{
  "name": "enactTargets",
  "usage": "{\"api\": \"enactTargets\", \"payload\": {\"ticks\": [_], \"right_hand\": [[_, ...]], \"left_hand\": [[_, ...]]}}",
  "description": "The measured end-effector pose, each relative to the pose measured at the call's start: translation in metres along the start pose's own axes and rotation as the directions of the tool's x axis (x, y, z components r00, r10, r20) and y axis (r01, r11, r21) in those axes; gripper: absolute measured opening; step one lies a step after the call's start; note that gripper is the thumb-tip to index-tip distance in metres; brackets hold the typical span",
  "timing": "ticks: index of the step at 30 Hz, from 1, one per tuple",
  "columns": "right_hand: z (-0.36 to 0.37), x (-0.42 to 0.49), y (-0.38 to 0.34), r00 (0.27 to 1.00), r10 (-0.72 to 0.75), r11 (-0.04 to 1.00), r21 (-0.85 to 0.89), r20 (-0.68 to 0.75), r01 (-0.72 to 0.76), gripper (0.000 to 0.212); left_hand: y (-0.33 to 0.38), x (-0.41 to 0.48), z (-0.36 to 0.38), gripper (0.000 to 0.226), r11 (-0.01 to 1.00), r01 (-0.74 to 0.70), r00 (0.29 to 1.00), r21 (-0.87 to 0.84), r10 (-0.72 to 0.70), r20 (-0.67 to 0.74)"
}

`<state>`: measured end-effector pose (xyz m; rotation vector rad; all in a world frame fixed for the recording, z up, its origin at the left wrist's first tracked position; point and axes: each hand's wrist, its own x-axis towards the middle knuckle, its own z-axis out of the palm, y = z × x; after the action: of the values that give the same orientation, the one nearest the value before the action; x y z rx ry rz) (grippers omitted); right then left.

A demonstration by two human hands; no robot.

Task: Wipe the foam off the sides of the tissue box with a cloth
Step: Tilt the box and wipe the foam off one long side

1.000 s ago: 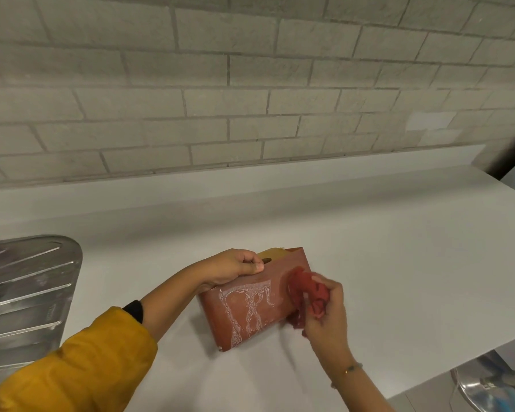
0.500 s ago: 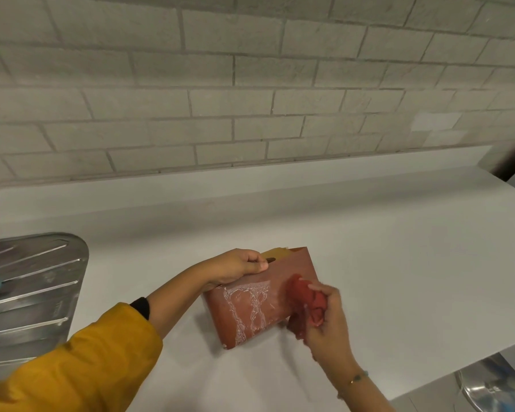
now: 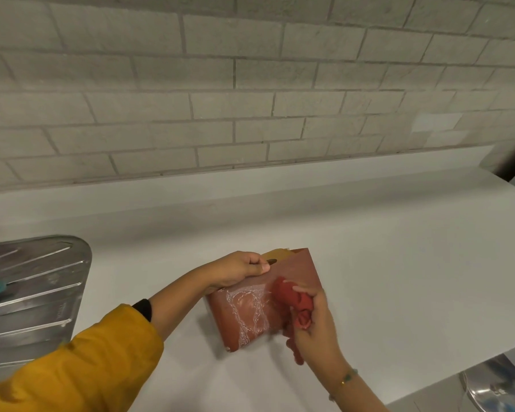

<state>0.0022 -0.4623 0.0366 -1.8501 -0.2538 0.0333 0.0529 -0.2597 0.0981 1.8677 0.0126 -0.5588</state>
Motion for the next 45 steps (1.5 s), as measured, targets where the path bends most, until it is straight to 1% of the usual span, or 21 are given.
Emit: {"api": "enactTargets", "payload": {"ticks": [2,5,7,10,13,15,16,17,19,21,23,26,28,31,33,35,36,38,40,43,45], "right_hand": [[-0.008,0.007,0.001,0.991,0.058,0.995,0.083,-0.121,-0.048,0.058],[-0.005,0.023,-0.009,0.966,-0.047,0.996,0.057,-0.253,0.064,0.068],[0.007,0.026,-0.018,0.958,-0.097,0.995,0.005,-0.271,0.103,0.072],[0.024,0.020,-0.024,0.959,-0.185,0.982,-0.066,-0.215,0.175,0.065],[0.027,0.004,-0.022,0.962,-0.261,0.965,-0.052,-0.075,0.258,0.059],[0.017,-0.003,-0.015,0.968,-0.250,0.967,-0.054,0.005,0.250,0.061],[0.011,-0.005,-0.012,0.978,-0.205,0.977,-0.054,0.028,0.207,0.063],[0.006,-0.005,-0.010,0.989,-0.142,0.989,-0.034,0.029,0.143,0.064],[0.001,0.001,-0.005,0.998,-0.014,0.999,0.043,-0.053,0.017,0.065],[0.006,0.008,-0.007,0.987,0.026,0.996,0.083,-0.156,-0.013,0.066],[0.019,0.010,-0.019,0.984,-0.028,0.997,0.067,-0.178,0.041,0.068],[0.035,0.003,-0.031,0.981,-0.119,0.991,0.049,-0.150,0.128,0.065],[0.033,-0.002,-0.030,0.988,-0.128,0.991,0.014,-0.092,0.130,0.070],[0.015,-0.009,-0.021,0.982,-0.185,0.980,-0.064,0.034,0.187,0.073],[0.005,-0.007,-0.015,0.995,-0.094,0.995,-0.029,0.025,0.095,0.069],[0.003,0.002,-0.011,0.996,0.037,0.998,0.056,-0.077,-0.033,0.065],[0.006,0.006,-0.011,0.990,0.059,0.995,0.082,-0.129,-0.049,0.066],[0.016,0.012,-0.016,0.979,0.017,0.998,0.063,-0.204,-0.004,0.073],[0.029,0.012,-0.025,0.973,-0.047,0.999,0.006,-0.227,0.049,0.074],[0.041,0.003,-0.031,0.974,-0.180,0.984,-0.039,-0.136,0.177,0.068],[0.038,-0.006,-0.027,0.978,-0.204,0.977,-0.062,-0.039,0.202,0.068]], "left_hand": [[-0.001,0.000,0.000,0.016,1.000,-0.004,1.000,-0.003,0.004,0.000],[-0.001,0.001,0.000,0.015,1.000,-0.015,1.000,-0.009,0.015,-0.009],[-0.003,0.002,-0.002,0.016,1.000,-0.023,0.999,0.004,0.023,-0.024],[-0.005,0.004,0.000,0.017,0.999,-0.034,0.998,-0.006,0.034,-0.047],[-0.004,0.004,0.001,0.018,0.999,-0.034,0.999,-0.022,0.033,-0.043],[-0.002,0.002,0.003,0.017,0.999,-0.017,1.000,-0.029,0.016,-0.023],[-0.002,0.001,0.004,0.016,1.000,-0.010,1.000,-0.023,0.010,-0.016],[-0.001,0.001,0.005,0.015,1.000,-0.006,1.000,-0.015,0.006,-0.013],[-0.001,0.000,0.005,0.014,1.000,-0.003,1.000,-0.013,0.003,-0.011],[-0.001,0.000,0.006,0.015,1.000,-0.010,1.000,-0.020,0.009,-0.014],[-0.001,-0.001,0.006,0.014,0.999,-0.014,1.000,-0.036,0.013,-0.027],[-0.002,0.001,0.005,0.017,0.998,-0.024,0.999,-0.053,0.023,-0.027],[-0.002,0.000,0.004,0.018,0.997,-0.015,1.000,-0.074,0.013,-0.020],[-0.001,-0.001,0.003,0.020,0.997,0.010,1.000,-0.081,-0.012,-0.021],[-0.001,-0.001,0.002,0.020,0.997,0.017,1.000,-0.069,-0.019,-0.021],[-0.002,0.000,0.001,0.020,0.996,0.019,1.000,-0.083,-0.021,-0.023],[-0.003,0.001,0.001,0.019,0.995,0.014,0.999,-0.099,-0.016,-0.029],[-0.004,0.002,0.001,0.019,0.991,0.000,0.999,-0.136,-0.007,-0.046],[-0.005,0.005,0.001,0.019,0.985,-0.001,0.998,-0.170,-0.008,-0.057],[-0.006,0.008,0.000,0.020,0.981,-0.007,0.998,-0.192,-0.006,-0.067],[-0.006,0.008,0.001,0.020,0.980,-0.005,0.998,-0.201,-0.007,-0.060]]}}
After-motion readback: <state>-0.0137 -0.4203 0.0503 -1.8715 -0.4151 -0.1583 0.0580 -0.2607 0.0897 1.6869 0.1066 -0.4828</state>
